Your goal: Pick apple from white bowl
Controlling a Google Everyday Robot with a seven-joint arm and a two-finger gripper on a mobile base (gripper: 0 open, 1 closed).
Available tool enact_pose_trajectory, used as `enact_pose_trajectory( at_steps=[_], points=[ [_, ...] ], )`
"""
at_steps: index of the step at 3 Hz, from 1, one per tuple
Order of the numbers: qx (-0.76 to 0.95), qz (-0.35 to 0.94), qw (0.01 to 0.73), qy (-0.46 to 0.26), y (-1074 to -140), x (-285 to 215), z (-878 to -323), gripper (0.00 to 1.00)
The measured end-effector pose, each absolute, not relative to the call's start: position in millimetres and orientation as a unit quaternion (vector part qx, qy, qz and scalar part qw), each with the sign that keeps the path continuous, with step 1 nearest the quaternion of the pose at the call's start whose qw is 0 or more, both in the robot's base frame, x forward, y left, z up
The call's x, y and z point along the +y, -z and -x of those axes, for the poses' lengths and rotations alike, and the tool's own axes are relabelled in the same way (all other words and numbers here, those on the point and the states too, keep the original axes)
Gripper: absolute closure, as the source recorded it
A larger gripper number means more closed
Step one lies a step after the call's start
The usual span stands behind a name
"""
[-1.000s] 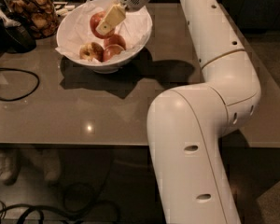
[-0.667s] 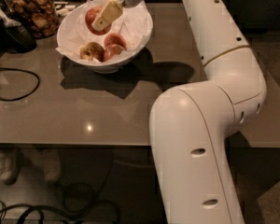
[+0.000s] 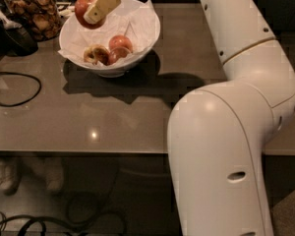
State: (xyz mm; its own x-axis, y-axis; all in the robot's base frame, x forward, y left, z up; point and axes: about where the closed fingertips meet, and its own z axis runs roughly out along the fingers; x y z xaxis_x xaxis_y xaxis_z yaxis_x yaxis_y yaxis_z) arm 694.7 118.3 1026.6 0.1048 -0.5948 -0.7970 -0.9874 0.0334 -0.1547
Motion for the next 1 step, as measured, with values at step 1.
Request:
enact_pose_trajectory(
  at_steps=[1],
  points=[
    [0.614,0.645,0.372,-0.264,-1028.4,120.2,-691.7,1.00]
  ],
)
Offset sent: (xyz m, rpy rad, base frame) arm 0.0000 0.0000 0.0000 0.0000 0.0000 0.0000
